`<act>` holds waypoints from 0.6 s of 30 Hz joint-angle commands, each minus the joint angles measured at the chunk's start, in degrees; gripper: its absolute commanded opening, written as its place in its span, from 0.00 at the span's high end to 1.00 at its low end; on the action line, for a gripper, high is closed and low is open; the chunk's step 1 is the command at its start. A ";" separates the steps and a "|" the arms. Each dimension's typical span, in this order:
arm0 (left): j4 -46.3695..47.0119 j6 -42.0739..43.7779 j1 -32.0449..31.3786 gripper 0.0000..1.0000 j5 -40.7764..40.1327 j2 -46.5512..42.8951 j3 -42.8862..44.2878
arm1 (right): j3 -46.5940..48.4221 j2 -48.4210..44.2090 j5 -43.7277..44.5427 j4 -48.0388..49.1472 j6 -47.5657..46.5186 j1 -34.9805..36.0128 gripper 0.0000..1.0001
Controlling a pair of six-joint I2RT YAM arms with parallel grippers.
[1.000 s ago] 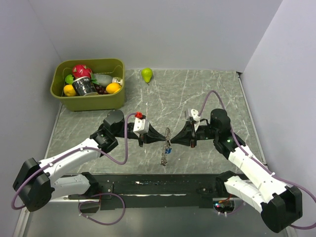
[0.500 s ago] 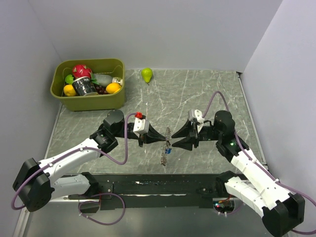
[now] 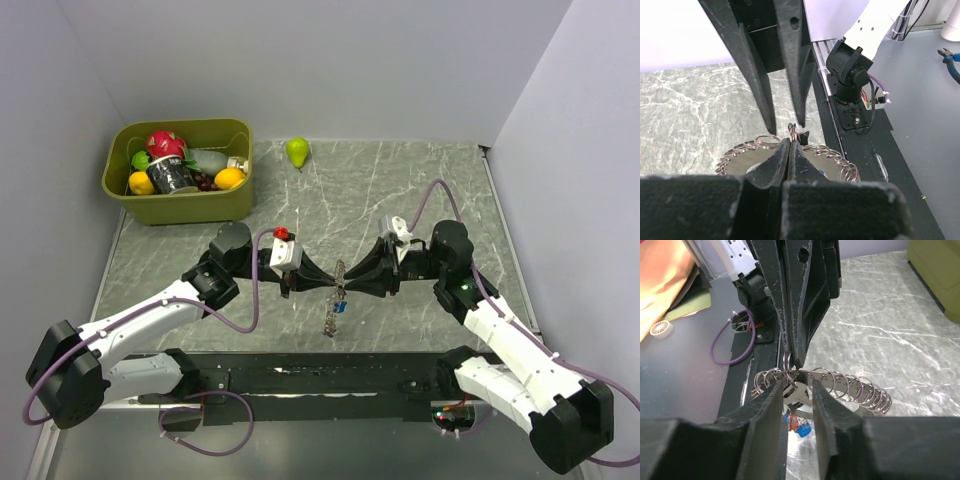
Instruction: Put the keys on the keyring
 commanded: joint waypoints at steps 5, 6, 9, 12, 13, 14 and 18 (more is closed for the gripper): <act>4.26 -0.49 -0.18 0.99 1.59 -0.88 1.61 | 1.50 0.58 -2.10 1.26 0.03 0.47 0.88; 4.18 -0.32 -0.18 0.99 1.59 -0.97 1.61 | 1.41 0.67 -2.10 1.25 -0.14 0.47 1.00; 3.91 -0.23 -0.18 0.99 1.33 -1.14 1.61 | 1.33 0.14 -1.93 0.55 -1.37 0.56 1.00; 4.00 -0.32 -0.18 0.99 1.33 -1.23 1.70 | 1.24 -0.04 -1.66 -0.06 -1.82 0.56 1.00; 4.00 -0.32 -0.26 0.99 1.24 -1.23 1.61 | 1.24 0.14 -1.83 -0.15 -1.99 0.56 1.00; 4.00 -0.23 -0.26 0.99 1.24 -1.32 1.61 | 1.15 0.40 -1.83 -0.59 -2.43 0.47 1.00; 4.79 -0.58 -0.26 0.99 1.33 -1.76 1.35 | 0.62 0.49 -1.31 -1.21 -3.05 0.56 1.00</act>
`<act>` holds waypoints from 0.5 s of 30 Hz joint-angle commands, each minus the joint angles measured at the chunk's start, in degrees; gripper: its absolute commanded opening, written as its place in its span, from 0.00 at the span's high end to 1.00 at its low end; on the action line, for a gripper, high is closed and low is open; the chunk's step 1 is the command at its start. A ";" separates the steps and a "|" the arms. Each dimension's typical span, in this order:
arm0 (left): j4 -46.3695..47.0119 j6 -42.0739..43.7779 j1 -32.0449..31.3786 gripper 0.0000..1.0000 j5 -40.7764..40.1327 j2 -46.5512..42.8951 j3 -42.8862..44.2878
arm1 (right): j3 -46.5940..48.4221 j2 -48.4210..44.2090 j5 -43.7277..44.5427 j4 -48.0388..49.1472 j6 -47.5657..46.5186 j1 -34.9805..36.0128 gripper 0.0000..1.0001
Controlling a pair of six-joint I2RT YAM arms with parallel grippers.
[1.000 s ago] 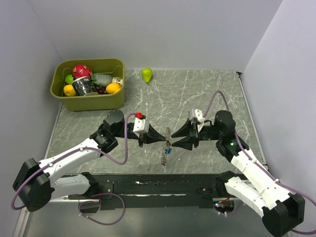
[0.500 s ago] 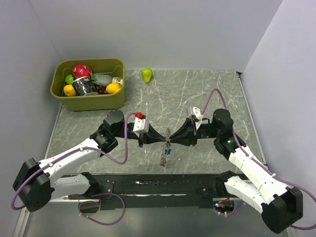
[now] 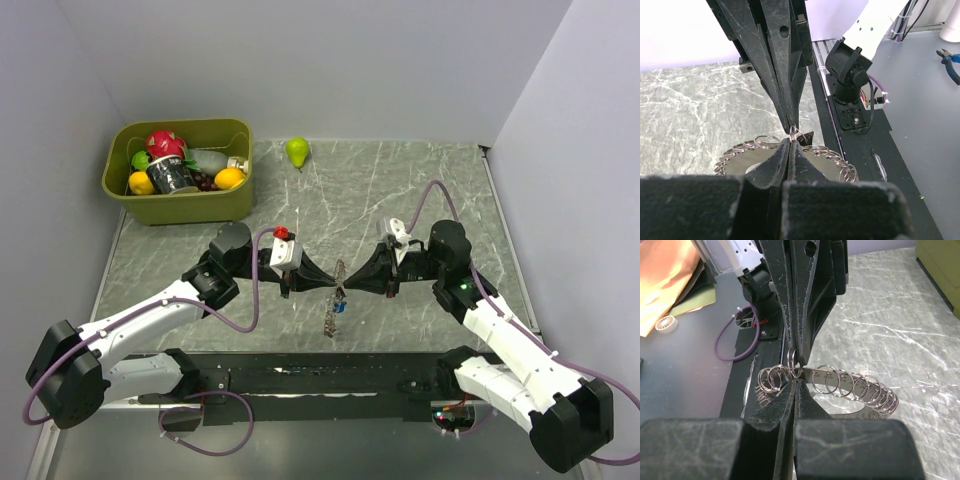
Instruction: Put the keys on the keyring
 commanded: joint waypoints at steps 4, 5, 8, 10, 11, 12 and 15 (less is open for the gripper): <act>5.10 0.05 -0.18 0.99 1.41 -2.11 1.35 | 0.36 0.30 0.31 -0.99 -2.61 0.32 1.00; 5.53 -0.29 -0.26 0.99 1.50 -2.11 1.35 | 0.27 0.47 0.49 -1.17 -2.96 0.32 1.00; 6.06 -0.56 -0.18 0.99 2.12 -2.11 1.52 | -0.17 0.74 0.75 -0.64 -2.62 0.32 1.00; 6.06 -0.56 -0.18 0.99 2.29 -2.02 1.61 | -0.26 1.26 0.66 -0.29 -2.61 0.32 1.00; 6.06 -0.56 -0.26 0.99 2.29 -1.93 1.61 | -0.43 1.35 0.58 -0.03 -2.44 0.32 1.00; 6.41 -0.74 -0.26 0.99 2.38 -1.93 1.52 | -0.43 1.44 0.58 -0.20 -2.53 0.41 1.00; 6.16 -0.91 -0.26 0.99 3.08 -1.85 1.61 | -0.43 1.53 0.84 -0.29 -2.61 0.41 1.00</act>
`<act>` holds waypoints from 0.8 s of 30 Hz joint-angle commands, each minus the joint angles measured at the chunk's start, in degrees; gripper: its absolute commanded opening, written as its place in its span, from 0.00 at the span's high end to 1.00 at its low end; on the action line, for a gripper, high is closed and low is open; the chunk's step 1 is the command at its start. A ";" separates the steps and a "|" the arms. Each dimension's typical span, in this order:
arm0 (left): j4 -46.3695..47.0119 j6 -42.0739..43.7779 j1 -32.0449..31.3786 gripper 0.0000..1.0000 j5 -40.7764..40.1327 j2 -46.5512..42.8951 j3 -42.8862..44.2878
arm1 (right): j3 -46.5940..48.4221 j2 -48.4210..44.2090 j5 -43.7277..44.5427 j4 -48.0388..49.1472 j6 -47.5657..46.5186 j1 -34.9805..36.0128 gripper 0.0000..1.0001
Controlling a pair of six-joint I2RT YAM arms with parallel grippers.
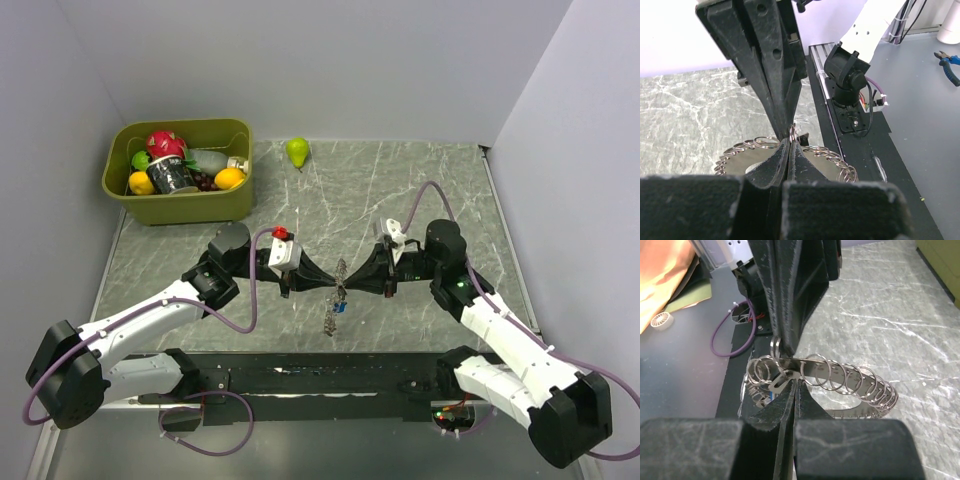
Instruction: Put the keys on the keyring
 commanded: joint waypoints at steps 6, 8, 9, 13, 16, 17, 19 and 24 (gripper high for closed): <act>3.63 0.66 -0.18 0.99 0.50 -2.35 1.44 | 0.44 -2.00 3.29 -2.49 -1.15 0.32 1.00; 2.84 0.67 -0.26 0.99 -0.73 -2.35 1.52 | -0.08 -3.66 4.44 -3.02 -0.36 0.32 0.88; 2.49 0.93 -0.26 0.99 -1.00 -2.35 1.70 | -0.34 -5.06 6.80 -3.19 0.42 0.32 0.73; 2.31 0.67 -0.18 0.99 -2.58 -2.61 1.52 | -1.66 -8.76 12.34 -4.34 0.78 0.32 0.52; 2.05 0.75 -0.26 0.99 -3.63 -2.62 1.52 | -1.84 -11.31 13.06 -5.75 1.57 0.41 0.44; 1.96 0.75 -0.18 0.99 -3.90 -2.35 1.52 | -1.93 -11.75 12.80 -5.22 2.01 0.41 0.43; 2.31 0.67 -0.26 0.99 -4.08 -2.18 1.35 | -2.10 -12.20 12.27 -4.87 2.80 0.50 0.40; 3.55 -0.12 -0.18 0.99 -3.37 -1.12 1.52 | -2.10 -10.09 12.27 -1.79 3.86 1.90 0.38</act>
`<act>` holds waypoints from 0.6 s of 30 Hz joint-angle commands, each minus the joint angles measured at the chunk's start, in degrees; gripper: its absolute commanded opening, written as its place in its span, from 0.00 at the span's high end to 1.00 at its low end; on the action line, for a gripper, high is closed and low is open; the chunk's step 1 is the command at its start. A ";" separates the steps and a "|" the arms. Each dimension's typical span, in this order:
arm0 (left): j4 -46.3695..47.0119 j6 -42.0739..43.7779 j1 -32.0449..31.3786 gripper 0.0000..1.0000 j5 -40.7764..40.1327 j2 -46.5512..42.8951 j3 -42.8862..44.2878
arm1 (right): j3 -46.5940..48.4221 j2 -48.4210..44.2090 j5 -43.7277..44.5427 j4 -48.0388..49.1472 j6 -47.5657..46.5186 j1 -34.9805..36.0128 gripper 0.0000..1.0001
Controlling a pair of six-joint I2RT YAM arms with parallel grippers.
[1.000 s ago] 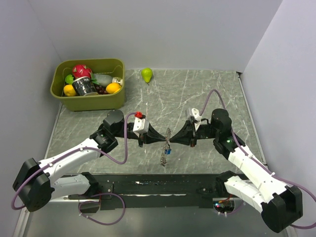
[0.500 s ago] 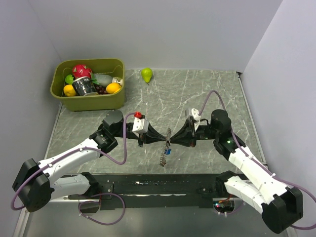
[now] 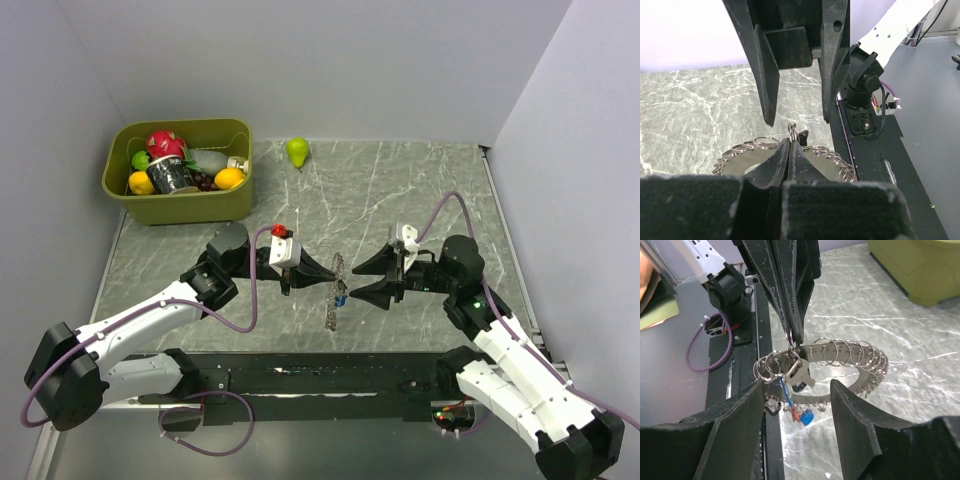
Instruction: Put the keys on the keyring
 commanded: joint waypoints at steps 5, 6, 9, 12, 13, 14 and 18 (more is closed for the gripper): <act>4.40 -0.65 -0.18 0.99 0.34 -0.40 1.52 | -0.31 3.32 1.63 4.09 1.39 2.69 0.41; 4.31 -0.48 -0.18 0.99 0.43 -0.40 1.52 | -0.40 3.67 1.80 4.36 2.78 2.87 0.42; 3.96 -0.30 -0.18 0.99 0.26 -0.40 1.44 | -0.75 4.55 2.07 6.02 3.84 2.87 0.48; 4.57 -0.91 -0.26 0.99 0.43 -0.40 1.26 | -0.49 5.51 2.07 7.61 5.07 2.96 0.53; 4.58 -0.92 -0.26 0.99 0.52 -0.40 1.17 | -0.49 5.69 1.98 7.96 5.34 2.96 0.54; 4.31 -0.92 -0.18 0.99 0.61 -0.40 1.26 | -0.57 5.87 1.98 8.75 5.69 3.05 0.55; 4.31 -0.74 -0.18 0.99 0.43 -0.57 1.08 | -0.49 6.40 1.98 8.67 5.70 3.05 0.74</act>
